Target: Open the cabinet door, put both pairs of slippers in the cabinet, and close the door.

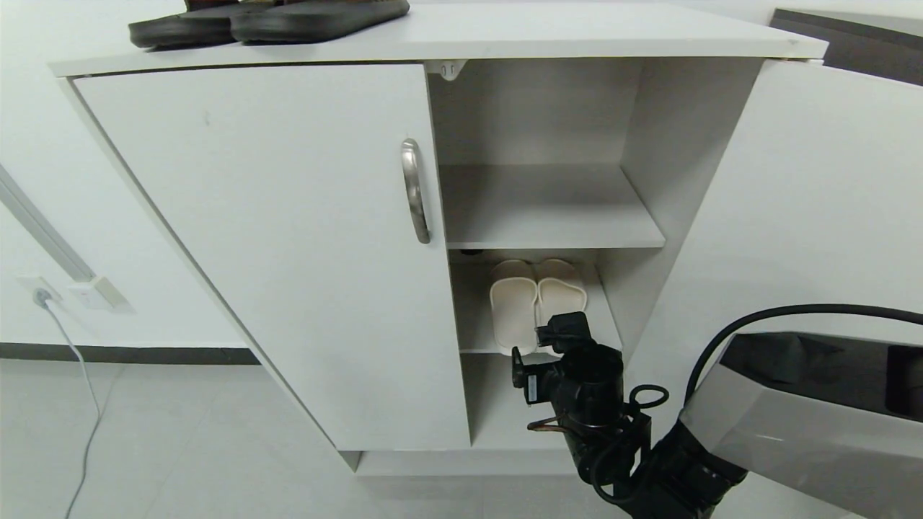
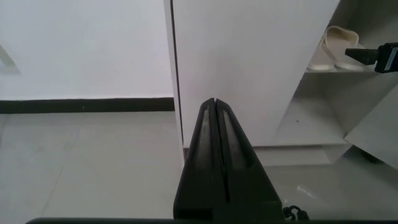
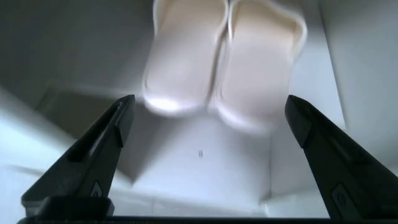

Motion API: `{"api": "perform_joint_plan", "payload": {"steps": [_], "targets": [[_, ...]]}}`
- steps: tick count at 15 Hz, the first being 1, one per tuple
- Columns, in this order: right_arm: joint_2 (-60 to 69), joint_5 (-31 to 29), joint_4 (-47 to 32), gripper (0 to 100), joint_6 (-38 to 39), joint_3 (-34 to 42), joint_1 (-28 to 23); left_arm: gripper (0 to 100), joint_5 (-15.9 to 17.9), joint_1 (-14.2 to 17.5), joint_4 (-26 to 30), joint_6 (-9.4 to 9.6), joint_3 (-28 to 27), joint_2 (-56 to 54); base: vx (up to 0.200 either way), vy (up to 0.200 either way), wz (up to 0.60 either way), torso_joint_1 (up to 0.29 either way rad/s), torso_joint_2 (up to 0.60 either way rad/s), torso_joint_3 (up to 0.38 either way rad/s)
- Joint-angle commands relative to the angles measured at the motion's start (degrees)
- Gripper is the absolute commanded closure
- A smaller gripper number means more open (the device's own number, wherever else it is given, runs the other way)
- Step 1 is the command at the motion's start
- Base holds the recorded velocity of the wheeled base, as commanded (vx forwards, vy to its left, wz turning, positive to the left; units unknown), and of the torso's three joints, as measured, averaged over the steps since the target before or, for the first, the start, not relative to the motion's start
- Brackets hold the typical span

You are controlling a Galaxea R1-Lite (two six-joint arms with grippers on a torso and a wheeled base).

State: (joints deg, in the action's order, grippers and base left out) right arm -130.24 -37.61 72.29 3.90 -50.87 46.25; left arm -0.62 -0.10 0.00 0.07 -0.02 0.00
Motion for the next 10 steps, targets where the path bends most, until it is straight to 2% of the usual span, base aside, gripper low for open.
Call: {"api": "perform_joint_plan", "payload": {"steps": [1,10], "targets": [[0.0,0.0,0.3,0,0.0,0.3,0.2,100,-0.1,0.0,0.0,0.01,0.0,0.1,0.000,0.000,0.00,0.000,0.00,0.000],[0.0,0.0,2.9,0,-0.2,2.2,0.1,100,0.1,0.0,0.0,0.01,0.0,0.1,0.000,0.000,0.00,0.000,0.00,0.000]]}}
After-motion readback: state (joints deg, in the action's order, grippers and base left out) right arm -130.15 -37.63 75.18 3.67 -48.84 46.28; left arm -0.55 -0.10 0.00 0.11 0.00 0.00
